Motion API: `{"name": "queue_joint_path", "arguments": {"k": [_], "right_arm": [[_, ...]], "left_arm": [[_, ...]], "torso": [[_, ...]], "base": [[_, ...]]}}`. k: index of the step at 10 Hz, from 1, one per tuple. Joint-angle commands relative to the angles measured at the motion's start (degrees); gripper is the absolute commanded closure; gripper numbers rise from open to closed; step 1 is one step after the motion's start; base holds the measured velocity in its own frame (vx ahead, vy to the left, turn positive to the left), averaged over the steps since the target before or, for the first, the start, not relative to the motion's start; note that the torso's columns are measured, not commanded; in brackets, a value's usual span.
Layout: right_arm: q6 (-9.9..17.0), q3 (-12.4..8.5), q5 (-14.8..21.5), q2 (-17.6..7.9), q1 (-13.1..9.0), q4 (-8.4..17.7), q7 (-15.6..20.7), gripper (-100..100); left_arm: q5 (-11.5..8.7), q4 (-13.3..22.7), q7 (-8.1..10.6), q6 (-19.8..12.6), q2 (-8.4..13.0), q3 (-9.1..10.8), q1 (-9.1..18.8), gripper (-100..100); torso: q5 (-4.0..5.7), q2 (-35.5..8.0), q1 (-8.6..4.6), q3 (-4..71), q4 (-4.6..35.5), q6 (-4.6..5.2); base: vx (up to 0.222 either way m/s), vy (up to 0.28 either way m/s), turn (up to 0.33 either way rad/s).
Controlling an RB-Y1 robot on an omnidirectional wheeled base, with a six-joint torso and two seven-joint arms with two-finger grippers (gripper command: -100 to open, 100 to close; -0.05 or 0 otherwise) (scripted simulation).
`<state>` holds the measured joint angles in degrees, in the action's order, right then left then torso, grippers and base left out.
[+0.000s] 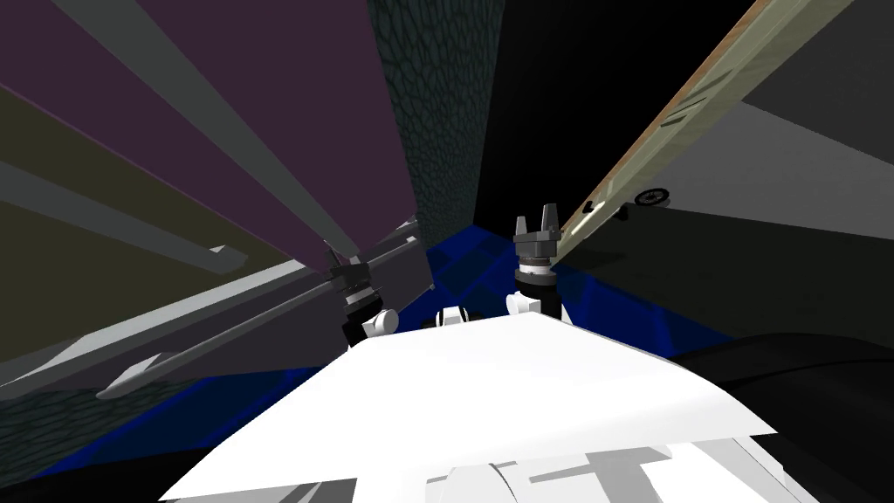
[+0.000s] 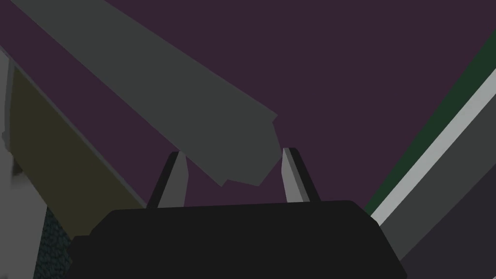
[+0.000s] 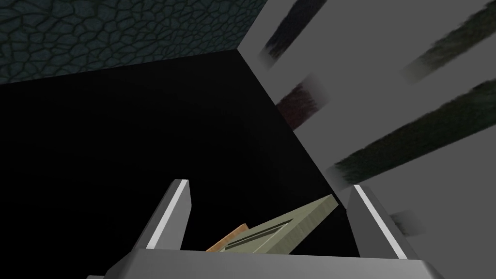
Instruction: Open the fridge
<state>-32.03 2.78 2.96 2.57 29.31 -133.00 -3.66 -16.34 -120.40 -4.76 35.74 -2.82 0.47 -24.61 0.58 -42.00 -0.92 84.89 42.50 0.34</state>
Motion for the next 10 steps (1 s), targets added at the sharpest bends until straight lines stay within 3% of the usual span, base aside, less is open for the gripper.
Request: {"name": "queue_joint_path", "arguments": {"k": [1,8,10], "right_arm": [[0.00,0.00,0.00,0.00,0.00,0.00,0.00,0],[0.00,-0.01,0.00,-0.02,-0.01,0.00,0.00,0],[0.00,-0.02,0.00,-0.02,-0.01,0.00,0.00,0]], "left_arm": [[-1.77,-1.55,-1.83,1.20,0.19,1.33,-0.38,100],[-4.73,-3.28,-4.63,2.16,0.16,3.72,-1.38,100],[-4.87,-2.15,-4.61,1.45,-0.06,3.85,-2.11,100]], "torso": [[-0.01,0.01,0.06,-0.01,-0.03,0.01],[0.22,-0.07,0.13,0.10,0.20,0.22],[0.37,-0.28,0.07,0.04,0.37,0.10]], "base": [[0.065,-0.306,0.213],[0.050,-0.199,0.115],[0.005,-0.102,0.063]]}}
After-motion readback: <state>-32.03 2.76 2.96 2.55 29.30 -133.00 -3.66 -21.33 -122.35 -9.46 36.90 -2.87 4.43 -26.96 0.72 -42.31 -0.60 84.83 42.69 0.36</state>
